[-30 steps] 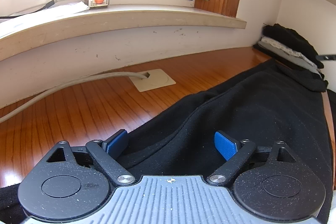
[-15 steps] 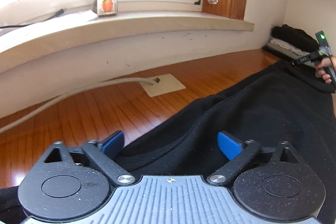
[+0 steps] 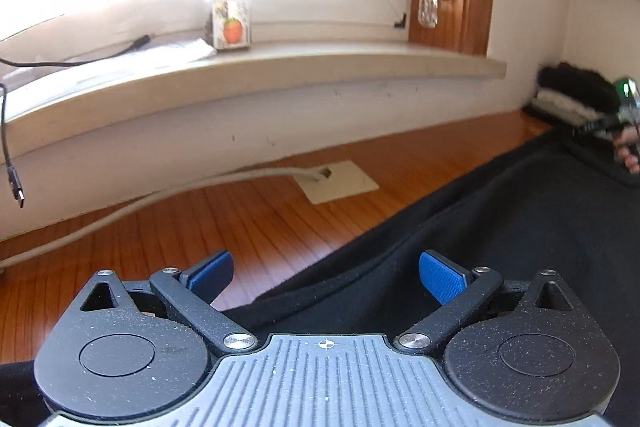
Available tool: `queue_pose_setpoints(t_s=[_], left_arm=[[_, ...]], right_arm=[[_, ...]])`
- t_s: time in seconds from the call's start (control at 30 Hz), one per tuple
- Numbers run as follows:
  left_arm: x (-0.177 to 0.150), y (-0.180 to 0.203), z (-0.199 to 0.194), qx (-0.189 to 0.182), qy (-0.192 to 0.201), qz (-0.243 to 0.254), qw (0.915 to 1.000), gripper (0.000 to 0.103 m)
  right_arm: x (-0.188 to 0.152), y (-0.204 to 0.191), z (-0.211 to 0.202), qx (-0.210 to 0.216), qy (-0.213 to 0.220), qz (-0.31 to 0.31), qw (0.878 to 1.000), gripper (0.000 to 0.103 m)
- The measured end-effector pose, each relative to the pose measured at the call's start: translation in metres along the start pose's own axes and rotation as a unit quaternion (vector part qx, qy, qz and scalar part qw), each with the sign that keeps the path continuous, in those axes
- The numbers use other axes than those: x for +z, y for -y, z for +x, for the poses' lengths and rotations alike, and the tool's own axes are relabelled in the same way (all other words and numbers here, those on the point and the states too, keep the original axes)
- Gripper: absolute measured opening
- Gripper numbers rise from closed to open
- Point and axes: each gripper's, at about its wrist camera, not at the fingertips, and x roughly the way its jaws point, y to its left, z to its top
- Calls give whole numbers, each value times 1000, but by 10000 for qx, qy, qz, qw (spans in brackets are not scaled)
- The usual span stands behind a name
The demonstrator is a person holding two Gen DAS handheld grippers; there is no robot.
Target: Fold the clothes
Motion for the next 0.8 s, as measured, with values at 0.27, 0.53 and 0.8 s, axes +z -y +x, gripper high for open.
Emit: queue_pose_setpoints(t_s=[0.27, 0.53, 0.8], left_arm=[[-2, 1, 3, -51, -60, 46, 10000, 100], [10, 26, 4, -324, 140, 371, 9987, 94], [16, 41, 33, -510, -61, 477, 9975, 72]], right_arm=[[4, 11, -6, 215, 10, 88, 9997, 51], [-16, -1, -86, 946, 613, -203, 9934, 51], [-61, -12, -122, 1260, 282, -584, 9899, 51]])
